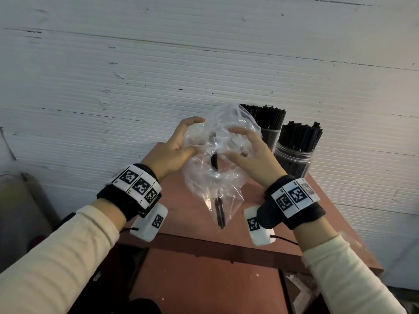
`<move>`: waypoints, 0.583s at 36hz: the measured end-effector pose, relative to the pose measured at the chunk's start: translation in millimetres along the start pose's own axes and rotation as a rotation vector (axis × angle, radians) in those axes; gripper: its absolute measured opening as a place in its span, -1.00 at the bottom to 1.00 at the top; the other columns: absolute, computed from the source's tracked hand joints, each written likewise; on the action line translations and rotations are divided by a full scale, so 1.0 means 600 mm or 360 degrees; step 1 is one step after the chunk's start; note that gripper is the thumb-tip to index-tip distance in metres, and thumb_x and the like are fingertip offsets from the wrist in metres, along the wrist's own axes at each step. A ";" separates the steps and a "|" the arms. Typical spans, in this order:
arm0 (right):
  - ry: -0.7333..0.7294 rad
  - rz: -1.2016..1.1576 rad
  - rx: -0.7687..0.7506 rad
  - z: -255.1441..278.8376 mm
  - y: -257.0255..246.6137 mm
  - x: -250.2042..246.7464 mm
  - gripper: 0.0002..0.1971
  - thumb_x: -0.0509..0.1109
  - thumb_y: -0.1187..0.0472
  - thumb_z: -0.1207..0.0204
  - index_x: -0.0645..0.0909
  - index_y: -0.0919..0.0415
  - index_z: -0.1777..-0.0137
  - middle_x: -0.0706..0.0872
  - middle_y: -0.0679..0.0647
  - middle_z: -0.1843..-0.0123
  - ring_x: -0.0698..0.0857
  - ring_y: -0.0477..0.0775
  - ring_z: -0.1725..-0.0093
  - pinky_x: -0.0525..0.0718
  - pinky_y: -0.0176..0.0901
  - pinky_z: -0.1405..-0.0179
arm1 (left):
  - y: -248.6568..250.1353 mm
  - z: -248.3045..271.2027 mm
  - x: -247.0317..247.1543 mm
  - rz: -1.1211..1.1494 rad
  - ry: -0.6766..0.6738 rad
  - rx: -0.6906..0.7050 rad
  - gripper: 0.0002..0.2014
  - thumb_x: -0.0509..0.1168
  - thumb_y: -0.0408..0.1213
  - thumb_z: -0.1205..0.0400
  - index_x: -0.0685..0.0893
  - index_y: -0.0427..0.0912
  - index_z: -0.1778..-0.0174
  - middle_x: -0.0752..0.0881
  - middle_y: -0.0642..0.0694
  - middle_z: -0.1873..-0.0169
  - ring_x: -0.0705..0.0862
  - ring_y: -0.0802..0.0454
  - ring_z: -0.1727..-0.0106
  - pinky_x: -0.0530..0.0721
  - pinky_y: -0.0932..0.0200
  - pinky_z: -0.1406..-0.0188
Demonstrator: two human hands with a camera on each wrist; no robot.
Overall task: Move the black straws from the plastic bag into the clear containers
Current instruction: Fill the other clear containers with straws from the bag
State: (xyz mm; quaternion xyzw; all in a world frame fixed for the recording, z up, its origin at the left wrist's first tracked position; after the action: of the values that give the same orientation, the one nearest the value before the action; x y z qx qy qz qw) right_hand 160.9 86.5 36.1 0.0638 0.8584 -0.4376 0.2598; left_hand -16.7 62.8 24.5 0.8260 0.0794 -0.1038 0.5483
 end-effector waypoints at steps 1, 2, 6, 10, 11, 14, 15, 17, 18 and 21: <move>0.0043 -0.0007 -0.0008 0.000 0.000 -0.003 -0.52 0.44 0.19 -0.54 0.46 -0.10 -0.44 0.46 -0.30 -0.48 0.35 -0.26 -0.52 0.34 -0.15 -0.53 | 0.006 0.001 0.003 0.0034 -0.0024 0.0060 -0.37 0.30 -0.43 -0.66 0.45 0.50 -0.36 0.43 -0.05 -0.54 0.63 -0.18 -0.39 0.68 -0.21 -0.27; 0.0080 -0.0015 -0.0009 0.000 0.000 -0.007 -0.54 0.40 0.22 -0.57 0.47 -0.09 -0.45 0.46 -0.28 -0.48 0.37 -0.30 -0.49 0.35 -0.24 -0.49 | 0.009 0.002 0.005 0.0049 -0.0032 0.0108 -0.34 0.23 -0.53 -0.67 0.50 0.50 -0.32 0.43 0.04 -0.54 0.62 -0.08 -0.40 0.69 -0.12 -0.26; 0.0065 -0.0050 0.0090 -0.001 0.007 -0.009 -0.56 0.23 0.22 -0.71 0.35 -0.05 -0.56 0.49 -0.29 -0.39 0.59 -0.53 -0.01 0.50 -0.67 0.06 | 0.017 0.004 -0.003 -0.0045 0.0053 0.0158 -0.47 0.20 -0.53 -0.65 0.71 0.35 -0.03 0.73 0.21 -0.20 0.74 -0.20 -0.14 0.64 -0.35 -0.23; 0.0029 -0.0139 0.0182 0.004 0.014 -0.009 -0.55 0.20 0.24 -0.71 0.34 -0.07 -0.56 0.68 -0.10 -0.31 0.72 0.01 0.09 0.68 -0.16 0.06 | 0.013 -0.002 -0.005 -0.0141 0.0049 0.0134 -0.51 0.13 -0.52 -0.66 0.76 0.18 0.29 0.78 0.24 0.16 0.72 0.06 -0.04 0.53 -0.36 -0.39; 0.0035 -0.0159 0.0181 0.004 0.014 -0.011 -0.55 0.21 0.25 -0.71 0.34 -0.07 -0.56 0.68 -0.08 -0.31 0.75 -0.03 0.08 0.69 -0.15 0.03 | 0.015 -0.002 -0.001 -0.0153 0.0037 0.0131 -0.54 0.12 -0.49 -0.65 0.75 0.15 0.28 0.78 0.24 0.16 0.71 0.05 -0.06 0.52 -0.36 -0.40; 0.0067 -0.0239 0.0134 0.002 0.012 -0.011 -0.56 0.21 0.29 -0.71 0.39 -0.08 -0.53 0.57 -0.06 -0.45 0.71 -0.36 0.15 0.67 -0.38 0.12 | 0.016 -0.004 0.009 -0.0043 0.0012 0.0088 -0.62 0.12 -0.52 -0.69 0.70 0.03 0.20 0.78 0.26 0.14 0.71 0.22 -0.11 0.57 0.02 -0.34; 0.0084 -0.0264 0.0132 0.000 0.014 -0.011 -0.56 0.21 0.30 -0.70 0.41 -0.05 -0.53 0.55 -0.05 -0.47 0.70 -0.32 0.16 0.66 -0.37 0.10 | 0.017 -0.005 0.014 0.0014 -0.0010 0.0080 -0.67 0.13 -0.53 -0.69 0.68 -0.03 0.17 0.77 0.23 0.11 0.71 0.24 -0.12 0.56 0.12 -0.29; 0.0106 -0.0316 0.0152 -0.002 0.019 -0.009 -0.56 0.22 0.30 -0.70 0.45 -0.03 -0.53 0.66 0.09 -0.35 0.63 -0.03 0.21 0.63 -0.15 0.11 | 0.024 -0.004 0.025 0.0083 -0.0070 0.0129 -0.78 0.23 -0.53 -0.66 0.65 -0.11 0.10 0.74 0.10 0.03 0.69 0.21 -0.14 0.58 0.18 -0.26; 0.0102 -0.0340 0.0150 -0.003 0.018 -0.008 -0.58 0.22 0.30 -0.70 0.47 -0.03 -0.51 0.74 0.14 -0.15 0.55 0.08 0.26 0.58 -0.03 0.18 | 0.028 -0.003 0.028 0.0089 -0.0086 0.0177 -0.82 0.28 -0.54 -0.64 0.62 -0.14 0.07 0.71 0.04 0.00 0.68 0.20 -0.14 0.60 0.19 -0.25; 0.0092 -0.0412 0.0123 -0.003 0.021 -0.009 -0.63 0.19 0.32 -0.70 0.52 0.04 -0.46 0.64 -0.11 0.40 0.46 0.03 0.40 0.48 -0.18 0.34 | 0.029 -0.002 0.031 0.0073 -0.0079 0.0266 -0.79 0.40 -0.53 -0.58 0.59 -0.16 0.02 0.70 0.01 -0.07 0.67 0.24 -0.19 0.58 0.38 -0.17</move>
State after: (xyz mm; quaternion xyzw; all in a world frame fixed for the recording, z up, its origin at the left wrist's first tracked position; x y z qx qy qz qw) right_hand 168.8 96.0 30.7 -0.0248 0.8491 -0.4983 0.1737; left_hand 5.8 57.5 35.4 0.8676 0.0378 -0.1179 0.4815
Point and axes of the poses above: each hand's wrist, its own z-axis away from the middle knuckle, its own x-axis out of the palm, y = z × x, the point moved 8 cm from there along -z, towards the middle knuckle
